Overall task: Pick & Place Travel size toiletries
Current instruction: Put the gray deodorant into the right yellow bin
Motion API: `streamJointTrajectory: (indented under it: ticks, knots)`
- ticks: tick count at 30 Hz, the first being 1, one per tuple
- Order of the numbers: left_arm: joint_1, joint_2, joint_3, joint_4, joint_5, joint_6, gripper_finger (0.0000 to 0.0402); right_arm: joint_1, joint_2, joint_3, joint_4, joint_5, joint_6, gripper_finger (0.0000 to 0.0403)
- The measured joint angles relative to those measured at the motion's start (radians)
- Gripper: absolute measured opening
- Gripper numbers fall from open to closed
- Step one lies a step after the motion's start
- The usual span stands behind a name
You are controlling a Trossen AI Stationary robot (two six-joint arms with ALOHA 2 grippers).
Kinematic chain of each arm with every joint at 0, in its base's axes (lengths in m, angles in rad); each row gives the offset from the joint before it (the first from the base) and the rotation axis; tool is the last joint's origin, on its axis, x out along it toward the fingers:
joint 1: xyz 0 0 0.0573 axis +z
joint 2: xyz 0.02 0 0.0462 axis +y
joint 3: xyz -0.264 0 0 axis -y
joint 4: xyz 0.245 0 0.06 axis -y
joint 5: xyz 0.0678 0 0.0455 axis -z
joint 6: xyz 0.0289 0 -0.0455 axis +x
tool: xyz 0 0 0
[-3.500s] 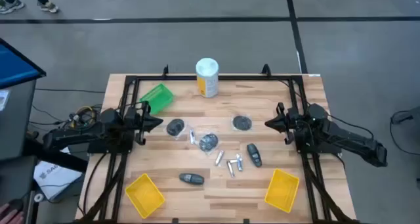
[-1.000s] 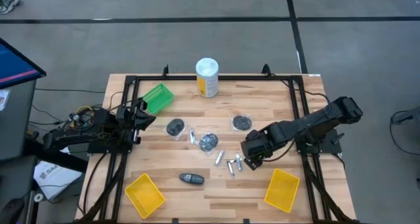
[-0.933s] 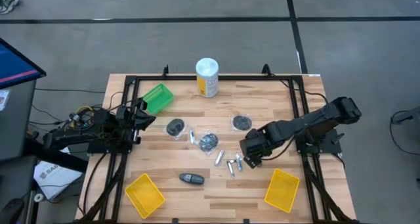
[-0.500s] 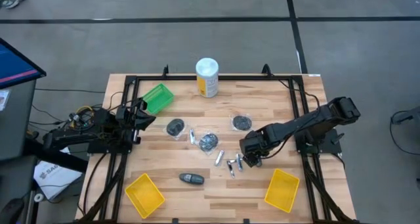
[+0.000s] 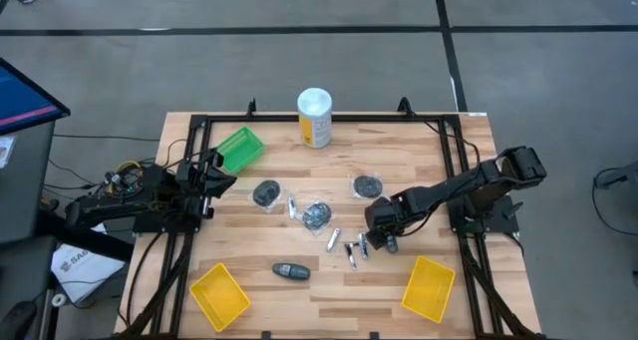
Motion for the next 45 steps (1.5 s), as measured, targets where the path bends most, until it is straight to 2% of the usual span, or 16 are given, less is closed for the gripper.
streamJointTrajectory:
  ticks: [8,18,31,38,42,45]
  knots:
    - [0.0,0.0,0.0,0.0,0.0,0.002,0.0002,-0.005,0.012,-0.027,0.014,0.023,-0.031,0.0308]
    - [0.0,0.0,0.0,-0.001,0.0,0.0,0.0002,-0.005,0.052,-0.023,0.011,0.015,-0.045,0.02]
    - [0.0,0.0,0.0,0.0,0.0,0.001,0.0002,0.006,0.037,0.045,-0.019,0.015,-0.05,0.0205]
    - [0.0,0.0,0.0,0.002,0.0,0.001,0.0002,0.042,-0.076,0.149,-0.112,0.015,-0.047,0.02]
    - [0.0,0.0,0.0,0.007,0.0,0.001,0.0002,0.112,-0.175,0.202,-0.197,0.025,0.085,0.0207]
    - [0.0,0.0,0.0,0.007,0.0,0.001,0.0002,0.196,-0.242,0.22,-0.249,0.05,0.299,0.0204]
